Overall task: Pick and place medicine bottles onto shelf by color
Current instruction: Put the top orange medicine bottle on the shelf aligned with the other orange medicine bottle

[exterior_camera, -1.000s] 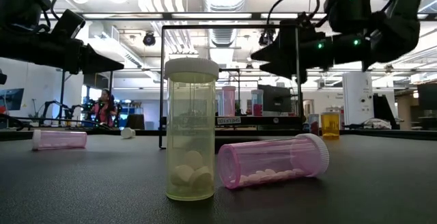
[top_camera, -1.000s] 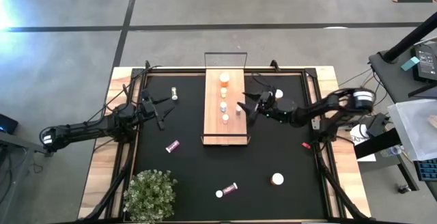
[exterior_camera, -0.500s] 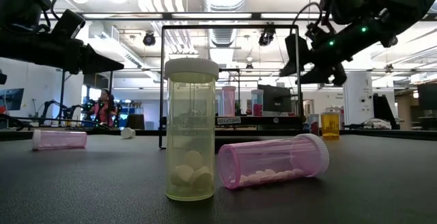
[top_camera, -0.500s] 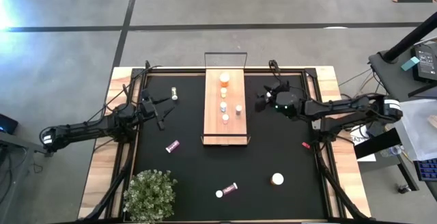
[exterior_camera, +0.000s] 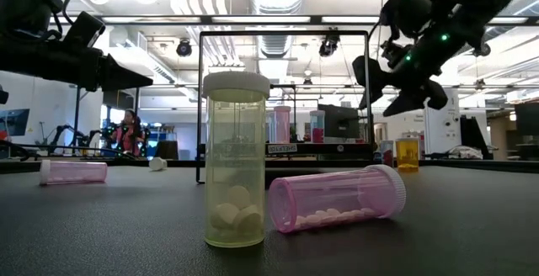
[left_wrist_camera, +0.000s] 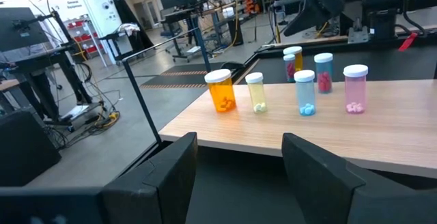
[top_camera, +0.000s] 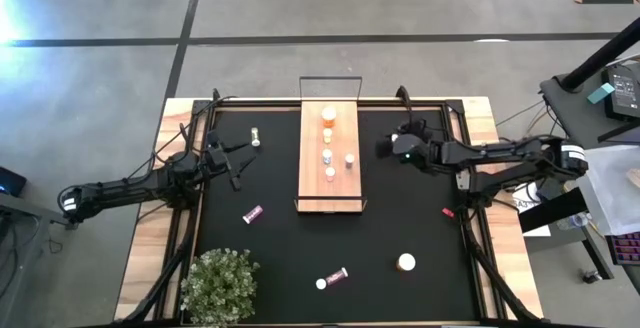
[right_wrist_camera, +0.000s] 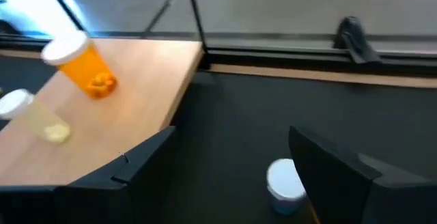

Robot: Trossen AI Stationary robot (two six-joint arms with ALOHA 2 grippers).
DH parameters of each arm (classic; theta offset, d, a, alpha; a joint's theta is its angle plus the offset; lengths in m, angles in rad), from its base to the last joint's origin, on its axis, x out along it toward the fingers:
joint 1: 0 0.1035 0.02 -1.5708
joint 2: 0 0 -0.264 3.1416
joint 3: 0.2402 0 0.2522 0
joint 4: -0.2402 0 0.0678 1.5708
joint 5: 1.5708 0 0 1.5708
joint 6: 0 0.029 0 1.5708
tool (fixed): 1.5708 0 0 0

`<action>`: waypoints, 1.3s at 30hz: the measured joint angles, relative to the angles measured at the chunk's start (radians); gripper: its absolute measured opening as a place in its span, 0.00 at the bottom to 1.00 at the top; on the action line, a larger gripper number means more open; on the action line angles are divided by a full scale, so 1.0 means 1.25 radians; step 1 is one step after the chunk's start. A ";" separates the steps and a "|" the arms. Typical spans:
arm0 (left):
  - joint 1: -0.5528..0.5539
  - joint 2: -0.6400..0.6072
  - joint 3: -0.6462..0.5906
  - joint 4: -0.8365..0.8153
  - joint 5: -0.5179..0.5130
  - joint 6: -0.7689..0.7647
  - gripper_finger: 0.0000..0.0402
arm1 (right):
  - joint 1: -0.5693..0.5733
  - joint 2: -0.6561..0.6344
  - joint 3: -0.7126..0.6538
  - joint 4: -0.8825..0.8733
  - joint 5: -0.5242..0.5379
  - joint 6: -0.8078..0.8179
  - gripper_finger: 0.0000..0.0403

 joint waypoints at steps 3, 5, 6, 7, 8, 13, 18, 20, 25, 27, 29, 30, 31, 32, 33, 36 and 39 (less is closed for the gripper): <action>0.000 0.000 0.000 0.000 0.000 0.000 0.49 | 0.000 0.000 0.047 -0.113 0.002 0.042 0.66; 0.000 0.000 0.000 0.000 0.000 0.000 0.49 | 0.000 0.000 0.073 -0.187 0.002 0.079 0.65; 0.000 0.000 0.000 0.000 0.000 0.000 0.49 | 0.000 0.000 0.084 -0.221 0.002 0.101 0.64; 0.000 0.000 0.000 0.000 0.000 0.000 0.49 | 0.000 0.000 0.097 -0.260 0.001 0.131 0.64; 0.000 0.000 0.000 0.000 0.000 0.000 0.49 | 0.000 0.000 0.109 -0.300 0.000 0.163 0.64; 0.000 0.000 0.000 0.000 0.000 0.000 0.49 | 0.000 0.000 0.145 -0.469 -0.035 0.342 0.62; 0.000 0.000 0.000 0.000 0.000 0.000 0.49 | 0.000 0.000 0.149 -0.516 -0.080 0.457 0.61; 0.000 0.000 0.000 0.000 0.000 0.000 0.49 | 0.000 0.000 0.149 -0.524 -0.081 0.492 0.60; 0.000 0.000 0.000 0.000 0.000 0.000 0.49 | -0.016 0.000 0.148 -0.564 -0.081 0.598 0.60; 0.000 0.000 0.000 0.000 0.000 0.000 0.49 | -0.032 0.000 0.148 -0.574 -0.081 0.605 0.60; 0.000 0.000 0.000 0.000 0.000 0.000 0.49 | -0.050 0.000 0.148 -0.571 -0.084 0.599 0.60; 0.000 0.000 0.000 0.000 0.000 0.000 0.49 | -0.058 0.000 0.148 -0.568 -0.087 0.594 0.60; 0.000 0.000 0.000 0.000 0.000 0.000 0.49 | -0.066 0.000 0.148 -0.561 -0.088 0.590 0.60; 0.000 0.000 0.000 0.000 0.000 0.000 0.49 | -0.074 0.000 0.148 -0.553 -0.088 0.583 0.60; 0.000 0.000 0.000 0.000 0.000 0.000 0.49 | -0.082 0.000 0.148 -0.543 -0.089 0.574 0.60; 0.000 0.000 0.000 0.000 0.000 0.000 0.49 | -0.104 0.000 0.148 -0.517 -0.101 0.545 0.60; 0.000 0.000 0.000 0.000 0.000 0.000 0.49 | -0.115 0.016 0.148 -0.487 -0.099 0.513 0.60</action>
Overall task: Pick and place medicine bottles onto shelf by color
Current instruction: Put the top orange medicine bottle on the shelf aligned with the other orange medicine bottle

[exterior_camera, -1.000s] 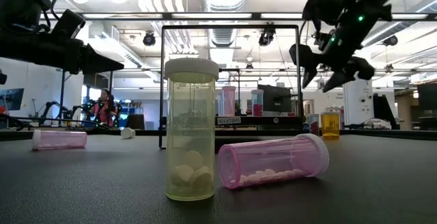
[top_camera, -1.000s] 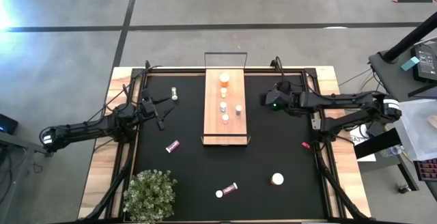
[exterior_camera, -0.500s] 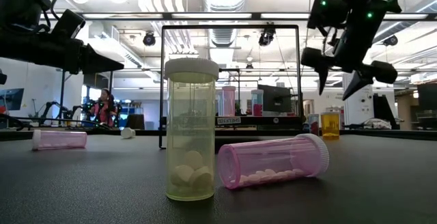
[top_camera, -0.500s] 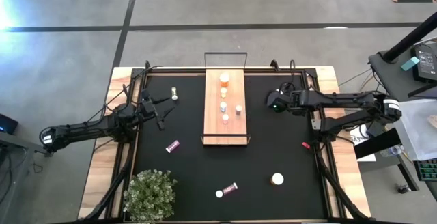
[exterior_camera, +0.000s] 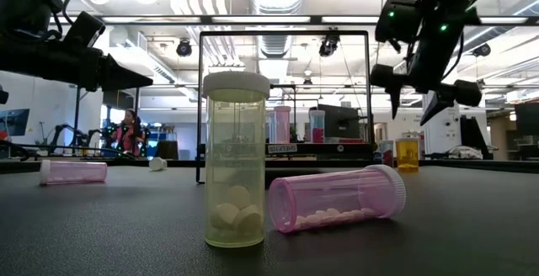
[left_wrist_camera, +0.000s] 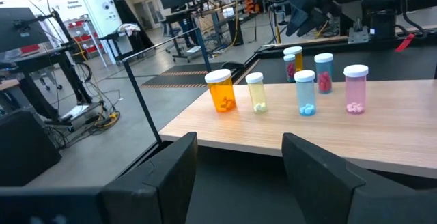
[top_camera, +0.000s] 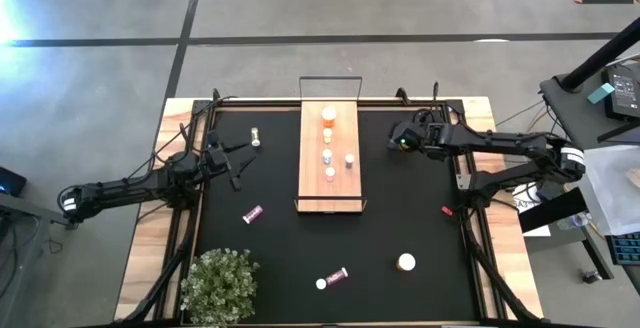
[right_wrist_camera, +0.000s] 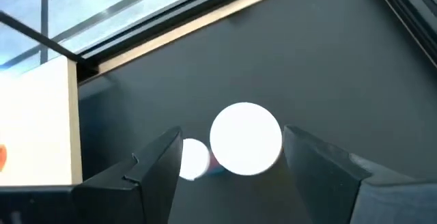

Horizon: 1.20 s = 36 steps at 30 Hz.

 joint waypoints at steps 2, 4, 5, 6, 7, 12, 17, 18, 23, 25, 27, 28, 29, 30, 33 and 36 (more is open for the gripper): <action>0.000 0.000 0.000 0.000 0.000 0.000 0.49 | -0.003 0.026 0.000 0.020 0.014 -0.027 0.60; 0.000 0.000 0.000 0.000 0.000 0.000 0.49 | -0.004 0.062 0.000 0.049 0.026 -0.061 0.60; 0.000 0.000 0.000 0.000 0.000 0.000 0.49 | -0.004 0.080 0.000 0.057 0.027 -0.075 0.60; 0.000 0.000 0.000 0.000 0.000 0.000 0.49 | -0.004 0.096 0.000 0.058 0.027 -0.084 0.60; 0.000 0.000 0.000 0.000 0.000 0.000 0.49 | -0.004 0.110 0.002 0.051 0.027 -0.082 0.60; 0.000 0.000 0.000 0.000 0.000 0.000 0.49 | -0.015 0.143 0.063 -0.039 0.026 0.000 0.60; 0.000 0.000 0.000 0.000 0.000 0.000 0.49 | -0.038 0.165 0.153 -0.157 0.014 0.018 0.60; 0.000 0.000 0.000 0.000 0.000 0.000 0.49 | -0.045 0.172 0.171 -0.177 0.007 0.026 0.60; 0.000 0.000 0.000 0.000 0.000 0.000 0.49 | -0.094 0.219 0.243 -0.299 -0.063 0.138 0.60; 0.000 0.000 0.000 0.000 0.000 0.000 0.49 | -0.120 0.242 0.262 -0.324 -0.113 0.164 0.60; 0.000 0.000 0.000 0.000 0.000 0.000 0.49 | -0.143 0.261 0.279 -0.326 -0.159 0.162 0.60; 0.000 0.000 0.000 0.000 0.000 0.000 0.49 | -0.153 0.270 0.287 -0.325 -0.180 0.155 0.60; 0.000 0.000 0.000 0.000 0.000 0.000 0.49 | -0.162 0.280 0.295 -0.325 -0.194 0.147 0.60; 0.000 0.000 0.000 0.000 0.000 0.000 0.49 | -0.168 0.288 0.304 -0.325 -0.204 0.142 0.60; 0.000 0.000 0.000 0.000 0.000 0.000 0.49 | -0.181 0.313 0.325 -0.324 -0.212 0.127 0.60; 0.000 0.000 0.000 0.000 0.000 0.000 0.49 | -0.187 0.332 0.332 -0.325 -0.213 0.113 0.60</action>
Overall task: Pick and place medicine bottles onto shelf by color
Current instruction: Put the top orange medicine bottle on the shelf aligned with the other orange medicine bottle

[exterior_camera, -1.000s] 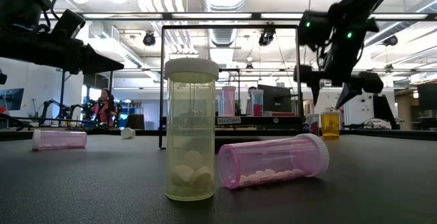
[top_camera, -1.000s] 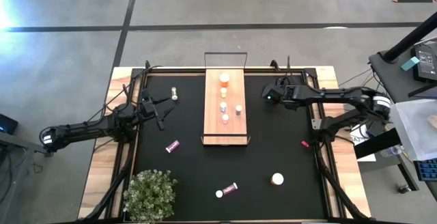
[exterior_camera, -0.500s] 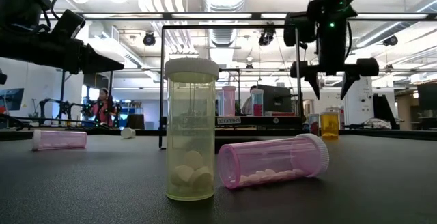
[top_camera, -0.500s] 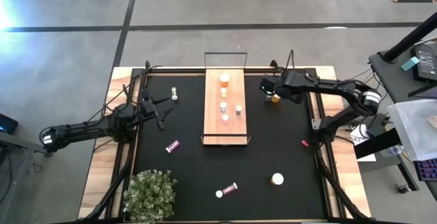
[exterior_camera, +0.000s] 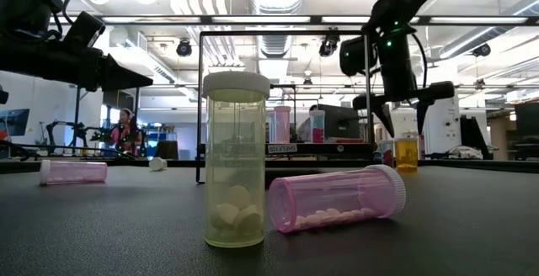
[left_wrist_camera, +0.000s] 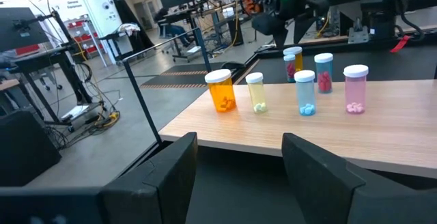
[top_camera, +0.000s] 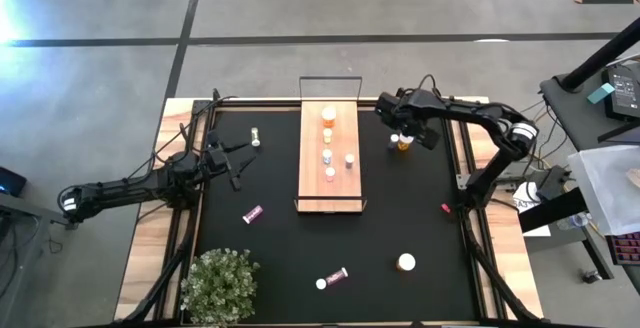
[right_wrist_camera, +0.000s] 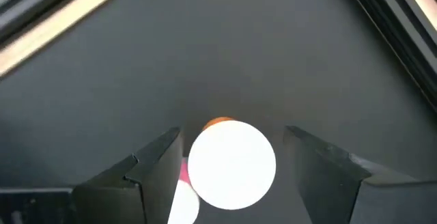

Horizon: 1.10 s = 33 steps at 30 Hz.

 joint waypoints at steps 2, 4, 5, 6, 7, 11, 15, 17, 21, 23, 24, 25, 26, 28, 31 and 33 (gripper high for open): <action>0.000 0.000 0.000 0.000 0.000 0.000 0.49 | -0.001 0.009 0.001 -0.001 -0.005 -0.011 0.60; 0.000 0.000 0.000 0.000 0.000 0.000 0.49 | -0.001 0.012 0.000 -0.001 -0.006 -0.012 0.60; 0.000 0.000 0.000 0.000 0.000 0.000 0.49 | -0.001 0.012 -0.001 0.000 -0.006 -0.013 0.60; 0.000 0.000 0.000 0.000 0.000 0.000 0.49 | 0.000 0.012 -0.002 0.000 -0.006 -0.013 0.60; 0.000 0.000 0.000 0.000 0.000 0.000 0.49 | 0.000 0.012 -0.003 -0.001 -0.006 -0.015 0.60; 0.000 0.000 0.000 0.000 0.000 0.000 0.49 | 0.000 0.011 -0.004 0.001 -0.006 -0.034 0.63; 0.000 0.000 0.000 0.000 0.000 0.000 0.49 | 0.000 0.022 -0.004 0.004 -0.006 -0.038 0.70; 0.000 0.000 0.000 0.000 0.000 0.000 0.49 | 0.000 0.030 -0.004 0.004 -0.006 -0.039 0.73; 0.000 0.000 0.000 0.000 0.000 0.000 0.49 | 0.000 0.053 -0.006 0.004 -0.006 -0.040 0.77; 0.000 0.000 0.000 0.000 0.000 0.000 0.49 | 0.000 0.062 -0.006 0.007 -0.007 -0.040 0.77; 0.000 0.000 0.000 0.000 0.000 0.000 0.49 | 0.000 0.066 -0.006 0.009 -0.007 -0.040 0.77; 0.000 0.000 0.000 0.000 0.000 0.000 0.49 | 0.000 0.068 -0.007 0.011 -0.007 -0.045 0.77; 0.000 0.000 0.000 0.000 0.000 0.000 0.49 | 0.000 0.069 -0.008 0.017 -0.007 -0.052 0.76; 0.000 0.000 0.000 0.000 0.000 0.000 0.49 | 0.001 0.069 -0.018 0.036 -0.007 -0.070 0.75; 0.000 0.000 0.000 0.000 0.000 0.000 0.49 | 0.001 0.057 -0.047 0.084 -0.008 -0.104 0.71; 0.000 0.000 0.000 0.000 0.000 0.000 0.49 | 0.001 0.043 -0.066 0.116 -0.008 -0.126 0.69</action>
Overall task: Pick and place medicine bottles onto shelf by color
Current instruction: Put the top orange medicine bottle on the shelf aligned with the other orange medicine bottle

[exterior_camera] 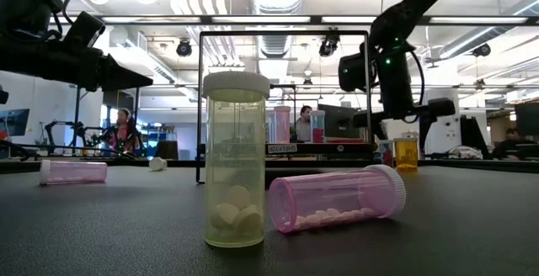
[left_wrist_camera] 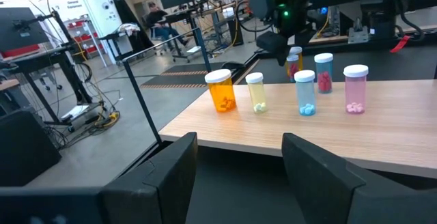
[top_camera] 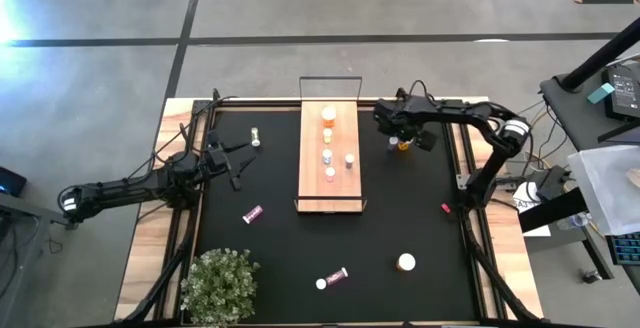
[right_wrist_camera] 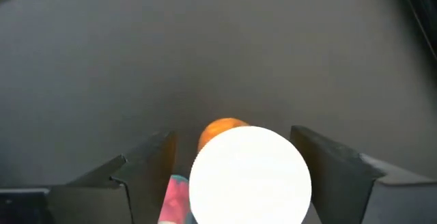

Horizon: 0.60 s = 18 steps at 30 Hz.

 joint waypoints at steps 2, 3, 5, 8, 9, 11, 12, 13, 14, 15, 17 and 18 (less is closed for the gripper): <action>0.000 0.000 0.000 0.000 0.000 0.000 0.49 | 0.000 -0.011 -0.015 0.019 0.000 -0.013 0.66; 0.000 0.000 0.000 0.000 0.000 0.000 0.49 | 0.000 -0.015 -0.021 0.025 0.000 -0.014 0.65; 0.000 0.000 0.000 0.000 0.000 0.000 0.49 | 0.000 -0.021 -0.029 0.034 0.000 -0.021 0.62; 0.000 0.000 0.000 0.000 0.000 0.000 0.49 | 0.000 -0.024 -0.032 0.036 0.000 -0.045 0.58; 0.000 0.000 0.000 0.000 0.000 0.000 0.49 | 0.000 -0.024 -0.032 0.036 0.000 -0.054 0.57; 0.000 0.000 0.000 0.000 0.000 0.000 0.49 | 0.000 -0.024 -0.032 0.039 0.000 -0.072 0.54; 0.000 0.000 0.000 0.000 0.000 0.000 0.49 | 0.000 -0.024 -0.032 0.040 0.000 -0.079 0.53; 0.000 0.000 0.000 0.000 0.000 0.000 0.49 | 0.000 -0.025 -0.032 0.043 0.000 -0.091 0.51; 0.000 0.000 0.000 0.000 0.000 0.000 0.49 | 0.000 -0.025 -0.032 0.048 0.000 -0.103 0.49; 0.000 0.000 0.000 0.000 0.000 0.000 0.49 | 0.000 -0.025 -0.032 0.053 0.000 -0.118 0.48; 0.000 0.000 0.000 0.000 0.000 0.000 0.49 | 0.000 -0.025 -0.032 0.061 0.001 -0.148 0.47; 0.000 0.000 0.000 0.000 0.000 0.000 0.49 | 0.000 -0.025 -0.033 0.065 0.001 -0.164 0.46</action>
